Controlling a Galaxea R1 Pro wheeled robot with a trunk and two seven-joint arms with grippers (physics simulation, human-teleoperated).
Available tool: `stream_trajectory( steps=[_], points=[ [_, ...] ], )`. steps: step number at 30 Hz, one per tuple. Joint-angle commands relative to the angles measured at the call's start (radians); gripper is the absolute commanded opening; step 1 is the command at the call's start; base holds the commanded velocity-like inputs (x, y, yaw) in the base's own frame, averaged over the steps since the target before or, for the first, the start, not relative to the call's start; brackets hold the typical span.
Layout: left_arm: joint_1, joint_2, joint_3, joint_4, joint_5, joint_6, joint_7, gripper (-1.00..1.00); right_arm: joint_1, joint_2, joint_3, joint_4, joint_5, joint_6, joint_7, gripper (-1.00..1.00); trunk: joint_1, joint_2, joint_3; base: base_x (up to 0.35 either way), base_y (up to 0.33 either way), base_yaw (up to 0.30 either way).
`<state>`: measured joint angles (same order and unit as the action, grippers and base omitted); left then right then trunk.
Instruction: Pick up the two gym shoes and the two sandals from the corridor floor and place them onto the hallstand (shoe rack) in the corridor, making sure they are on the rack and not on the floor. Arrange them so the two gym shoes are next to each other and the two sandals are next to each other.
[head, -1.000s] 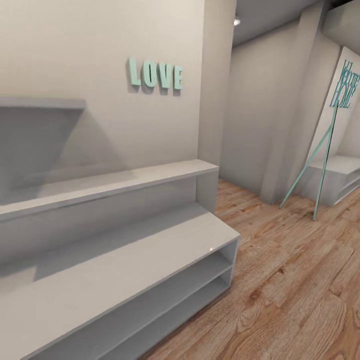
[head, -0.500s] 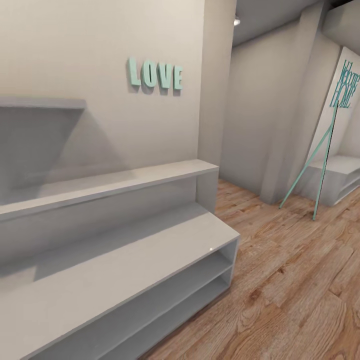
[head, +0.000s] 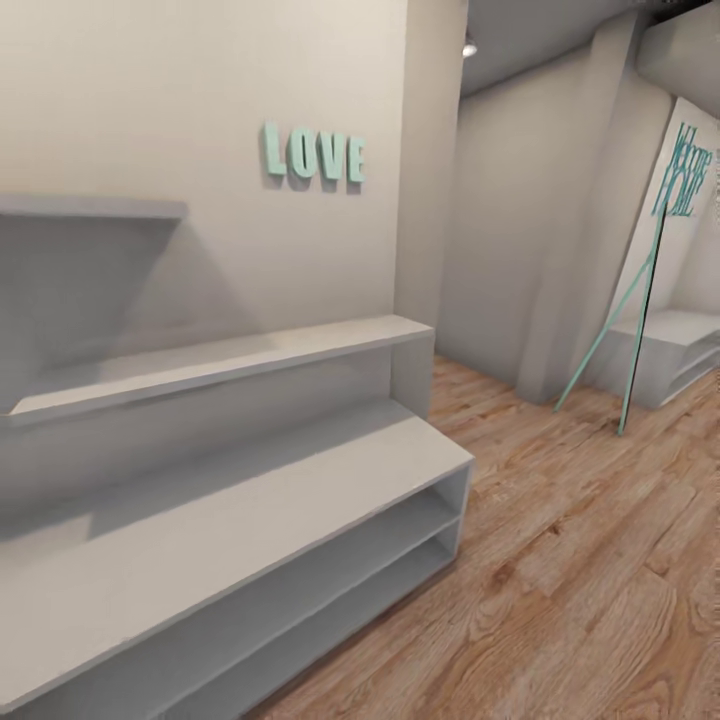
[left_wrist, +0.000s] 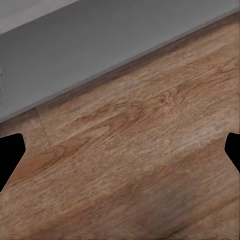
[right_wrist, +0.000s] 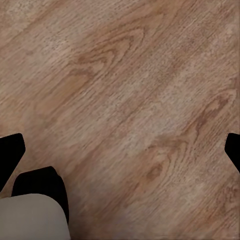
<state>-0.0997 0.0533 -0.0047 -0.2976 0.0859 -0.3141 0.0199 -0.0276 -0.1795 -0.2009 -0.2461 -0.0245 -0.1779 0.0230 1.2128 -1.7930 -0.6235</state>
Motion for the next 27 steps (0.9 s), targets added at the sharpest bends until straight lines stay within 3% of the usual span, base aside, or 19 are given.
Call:
stream_trajectory(
  steps=[1,18,27],
  points=[
    [0.000,0.000,0.000,0.000,0.000,0.000,0.000,1.00,0.000,0.000,0.000,0.000,0.000,0.000,0.000,1.00,0.000,0.000,0.000,-0.284,0.000,0.000],
    [0.000,0.001,0.000,-0.001,0.000,0.000,0.000,1.00,0.000,0.000,0.001,0.000,0.000,0.001,0.000,1.00,0.000,0.000,0.000,-0.310,0.000,0.000],
    [0.000,0.000,0.000,-0.001,0.000,0.000,0.000,1.00,0.000,0.000,0.001,0.000,0.000,0.000,0.000,1.00,0.000,0.000,0.000,-0.145,0.000,0.000]
  ],
)
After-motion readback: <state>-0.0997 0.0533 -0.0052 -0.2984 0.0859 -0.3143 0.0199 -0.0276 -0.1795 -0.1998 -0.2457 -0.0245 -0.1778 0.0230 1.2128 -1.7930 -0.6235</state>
